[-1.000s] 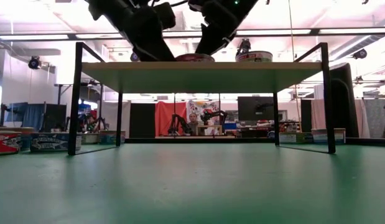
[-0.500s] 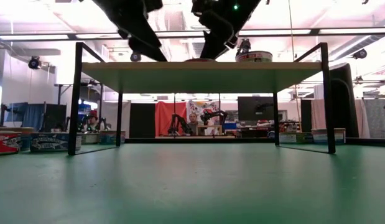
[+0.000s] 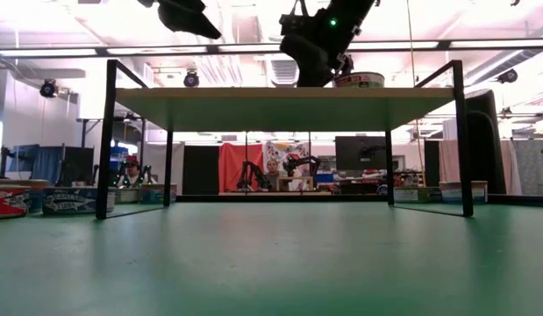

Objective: Stack canned seafood by type on shelf
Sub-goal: Put the bottom right red tuna can on the shelf, then stack the red tuna can on top of the red tuna can on the shelf

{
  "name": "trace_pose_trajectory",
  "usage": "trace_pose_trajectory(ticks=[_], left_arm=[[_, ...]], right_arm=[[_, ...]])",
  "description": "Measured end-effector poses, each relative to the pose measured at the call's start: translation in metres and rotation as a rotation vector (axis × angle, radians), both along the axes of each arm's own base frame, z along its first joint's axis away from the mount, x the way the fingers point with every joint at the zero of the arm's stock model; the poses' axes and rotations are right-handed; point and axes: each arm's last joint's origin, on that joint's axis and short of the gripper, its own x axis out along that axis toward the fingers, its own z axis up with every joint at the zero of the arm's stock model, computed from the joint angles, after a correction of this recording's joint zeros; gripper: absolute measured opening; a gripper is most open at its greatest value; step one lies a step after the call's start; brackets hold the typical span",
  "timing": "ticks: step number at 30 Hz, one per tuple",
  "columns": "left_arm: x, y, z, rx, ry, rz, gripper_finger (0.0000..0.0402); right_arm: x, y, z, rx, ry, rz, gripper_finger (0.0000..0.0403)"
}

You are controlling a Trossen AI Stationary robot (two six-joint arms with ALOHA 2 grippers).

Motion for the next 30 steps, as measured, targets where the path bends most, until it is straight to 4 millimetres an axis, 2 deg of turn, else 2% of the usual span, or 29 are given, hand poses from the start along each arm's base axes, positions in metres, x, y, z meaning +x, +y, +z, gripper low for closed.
trace_pose_trajectory(ticks=[6,11,22,25,30], left_arm=[[-0.007,-0.021,0.001,0.027,-0.003,-0.056,0.0400],[-0.011,-0.032,-0.001,0.038,0.014,-0.098,0.0400],[-0.026,-0.033,0.009,0.036,-0.023,-0.059,0.0400],[-0.034,-0.030,0.014,0.032,-0.025,-0.058,0.0400],[-0.046,-0.039,0.017,-0.008,-0.024,-0.096,0.0400]], right_arm=[[-0.008,0.000,0.003,-0.049,0.043,-0.037,0.0012],[-0.016,0.003,0.014,-0.042,0.022,-0.034,0.0012],[-0.043,0.022,0.061,-0.041,-0.158,0.016,0.0012],[-0.051,0.036,0.075,-0.039,-0.221,0.058,0.0012],[-0.063,0.087,0.095,-0.063,-0.335,0.227,0.0012]])
